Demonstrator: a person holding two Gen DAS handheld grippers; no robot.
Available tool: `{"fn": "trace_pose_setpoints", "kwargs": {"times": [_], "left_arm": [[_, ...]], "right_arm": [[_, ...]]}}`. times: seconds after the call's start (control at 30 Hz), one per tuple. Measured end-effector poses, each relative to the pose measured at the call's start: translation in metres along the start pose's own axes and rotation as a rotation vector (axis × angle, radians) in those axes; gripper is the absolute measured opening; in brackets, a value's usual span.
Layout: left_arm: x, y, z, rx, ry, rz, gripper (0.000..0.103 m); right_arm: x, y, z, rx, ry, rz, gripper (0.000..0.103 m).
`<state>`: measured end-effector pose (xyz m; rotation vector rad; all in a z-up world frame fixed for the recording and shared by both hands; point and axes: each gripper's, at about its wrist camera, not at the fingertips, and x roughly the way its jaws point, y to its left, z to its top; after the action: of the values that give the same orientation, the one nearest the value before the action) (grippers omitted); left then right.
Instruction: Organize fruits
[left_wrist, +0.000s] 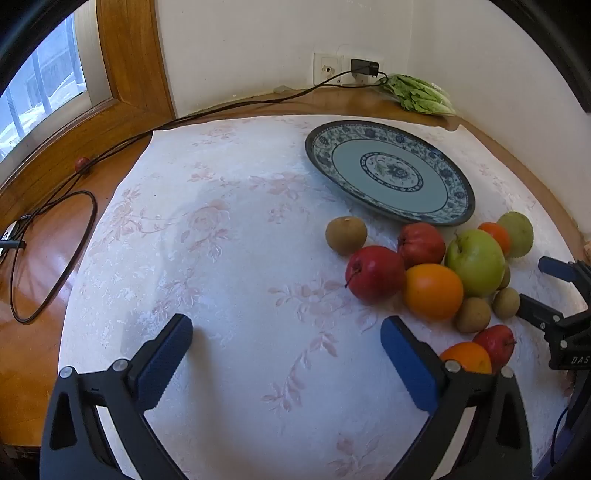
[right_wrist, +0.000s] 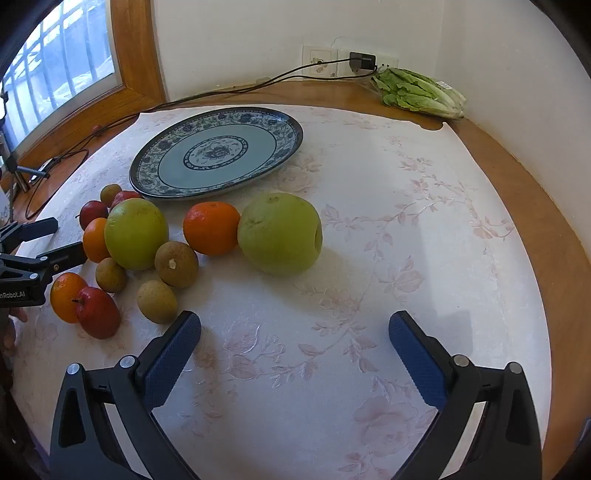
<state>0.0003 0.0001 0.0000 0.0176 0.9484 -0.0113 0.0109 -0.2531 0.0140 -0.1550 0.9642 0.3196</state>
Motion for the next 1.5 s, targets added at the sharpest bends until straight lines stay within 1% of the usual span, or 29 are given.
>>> {"fn": "trace_pose_setpoints", "kwargs": {"times": [0.2,0.3,0.37,1.5], "left_arm": [[0.0014,0.0014,0.0035,-0.002,0.010,-0.003,0.103],[0.0024,0.0025,0.0057,-0.002,0.012,-0.003,0.103],[-0.0004,-0.0001,-0.0014,0.000,0.000,0.000,0.103],[-0.0022,-0.0006,0.0007,0.001,-0.001,0.001,0.103]], "right_arm": [[0.0000,0.0005,0.0008,-0.005,0.003,-0.001,0.103],[-0.0004,-0.0001,0.0005,-0.020,0.010,0.015,0.103],[0.0008,0.0016,-0.0012,-0.031,0.005,0.027,0.103],[-0.0022,-0.0009,-0.0013,-0.028,0.002,0.023,0.103]]}}
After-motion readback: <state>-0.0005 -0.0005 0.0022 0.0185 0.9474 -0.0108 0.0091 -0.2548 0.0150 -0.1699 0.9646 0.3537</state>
